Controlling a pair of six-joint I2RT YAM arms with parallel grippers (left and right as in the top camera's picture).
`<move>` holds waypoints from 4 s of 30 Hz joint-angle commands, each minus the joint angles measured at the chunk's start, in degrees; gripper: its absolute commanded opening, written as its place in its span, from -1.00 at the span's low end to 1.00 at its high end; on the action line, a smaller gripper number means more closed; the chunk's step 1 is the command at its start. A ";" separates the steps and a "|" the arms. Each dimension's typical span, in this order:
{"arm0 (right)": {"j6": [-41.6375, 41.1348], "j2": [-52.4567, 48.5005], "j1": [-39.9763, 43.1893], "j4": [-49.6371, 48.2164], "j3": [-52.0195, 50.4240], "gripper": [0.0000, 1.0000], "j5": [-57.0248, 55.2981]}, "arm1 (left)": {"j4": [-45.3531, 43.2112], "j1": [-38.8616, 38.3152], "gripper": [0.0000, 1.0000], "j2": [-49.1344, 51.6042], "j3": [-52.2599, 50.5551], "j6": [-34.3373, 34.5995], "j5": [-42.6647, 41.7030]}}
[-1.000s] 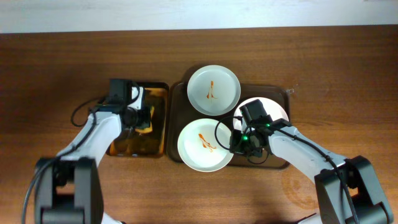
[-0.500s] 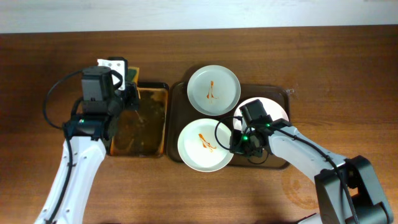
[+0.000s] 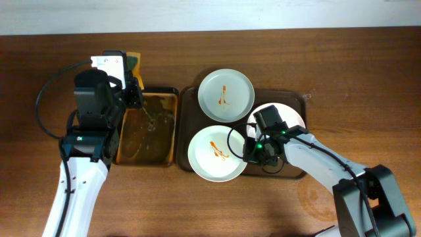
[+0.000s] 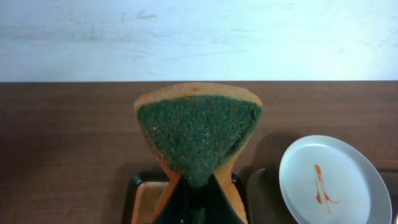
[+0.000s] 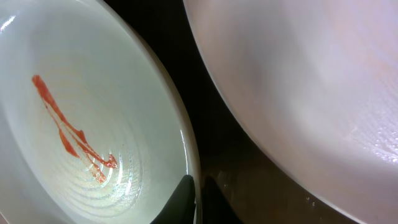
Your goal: Clean dirty plates on tray and stack at the side
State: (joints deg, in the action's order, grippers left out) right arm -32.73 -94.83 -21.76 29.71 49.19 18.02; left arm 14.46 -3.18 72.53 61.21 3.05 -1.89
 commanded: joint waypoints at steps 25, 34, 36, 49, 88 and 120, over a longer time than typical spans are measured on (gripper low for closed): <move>0.31 -0.31 -0.37 0.04 0.96 -0.83 -0.90 | 17.84 -8.35 -1.00 21.38 1.73 5.79 -5.42; 0.33 -0.31 -0.35 0.26 0.96 -0.83 -0.92 | 17.38 -22.27 -1.00 24.94 3.56 12.90 -24.52; 0.31 -0.31 -0.35 0.28 0.96 -0.83 -0.92 | 15.98 -24.33 -1.00 28.50 3.56 14.27 -32.68; 0.33 -0.31 -0.35 0.31 0.96 -0.83 -0.90 | 11.54 -24.94 -1.00 39.63 3.23 15.80 -40.81; 4.72 5.29 -0.46 4.87 2.86 -0.92 -8.76 | 27.69 -4.59 -1.00 18.29 5.57 14.08 -1.42; 21.88 11.08 -26.08 0.55 13.77 -0.92 -71.06 | 27.58 -1.90 -1.00 26.99 5.57 14.05 0.83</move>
State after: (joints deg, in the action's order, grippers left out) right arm -7.46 -84.05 -47.51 29.89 61.63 -59.96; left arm 42.24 -5.32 99.02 66.28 17.78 -1.45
